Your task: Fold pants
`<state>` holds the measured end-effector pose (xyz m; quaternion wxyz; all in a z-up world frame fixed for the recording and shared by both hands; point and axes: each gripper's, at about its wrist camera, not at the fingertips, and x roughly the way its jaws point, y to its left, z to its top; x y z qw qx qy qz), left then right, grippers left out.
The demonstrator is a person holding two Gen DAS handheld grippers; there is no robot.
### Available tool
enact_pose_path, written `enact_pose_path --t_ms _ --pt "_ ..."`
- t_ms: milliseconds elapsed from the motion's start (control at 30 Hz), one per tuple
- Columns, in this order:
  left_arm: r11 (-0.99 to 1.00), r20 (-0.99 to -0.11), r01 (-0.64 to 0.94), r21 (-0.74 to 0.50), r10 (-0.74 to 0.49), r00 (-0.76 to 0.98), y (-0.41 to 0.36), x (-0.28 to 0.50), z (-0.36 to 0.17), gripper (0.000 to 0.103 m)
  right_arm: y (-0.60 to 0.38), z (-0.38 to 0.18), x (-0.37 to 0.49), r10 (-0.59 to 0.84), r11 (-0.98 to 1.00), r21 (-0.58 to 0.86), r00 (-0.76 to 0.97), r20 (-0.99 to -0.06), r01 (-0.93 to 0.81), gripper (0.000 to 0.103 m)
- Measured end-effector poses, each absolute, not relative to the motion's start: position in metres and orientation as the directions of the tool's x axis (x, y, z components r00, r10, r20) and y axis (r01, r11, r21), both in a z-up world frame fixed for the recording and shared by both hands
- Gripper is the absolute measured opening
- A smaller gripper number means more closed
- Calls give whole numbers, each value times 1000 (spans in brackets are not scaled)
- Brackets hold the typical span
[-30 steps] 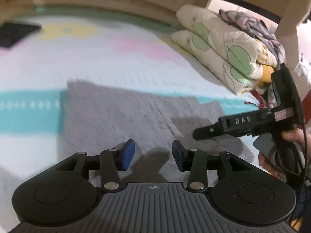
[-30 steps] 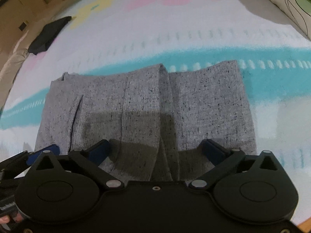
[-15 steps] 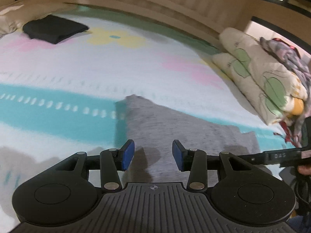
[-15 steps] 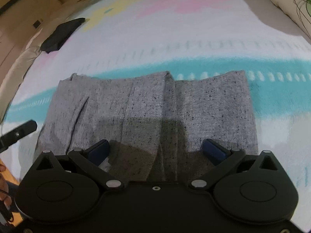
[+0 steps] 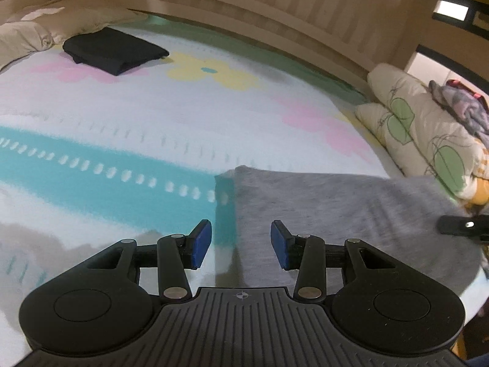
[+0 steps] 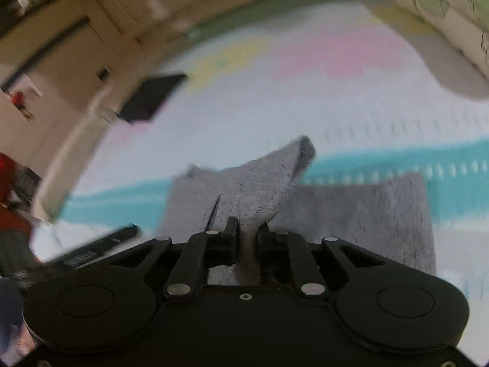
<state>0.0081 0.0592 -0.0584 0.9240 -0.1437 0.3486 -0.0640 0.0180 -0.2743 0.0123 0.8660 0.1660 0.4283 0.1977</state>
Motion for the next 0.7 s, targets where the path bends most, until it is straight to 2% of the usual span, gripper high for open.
enact_pose_path --t_ms 133,333,400,567,700 --pt "946 -615 60 -318 -254 747 44 10 -55 42 -298 31 1 415 903 390 614 -672 -183 17" --pt "937 -645 206 -282 -345 682 -5 16 -64 42 -318 -26 17 185 982 183 486 -854 -52 22" --pt "938 -657 248 -244 -348 669 -17 12 -66 42 -312 -42 17 133 991 123 459 -879 -51 37" --pt "934 -751 352 -66 -279 599 -38 -7 -92 44 -301 -39 16 89 995 58 468 -880 -80 44" --pt "933 -742 347 -93 -297 601 -25 -16 -95 44 -305 -47 25 92 996 82 441 -893 -41 53"
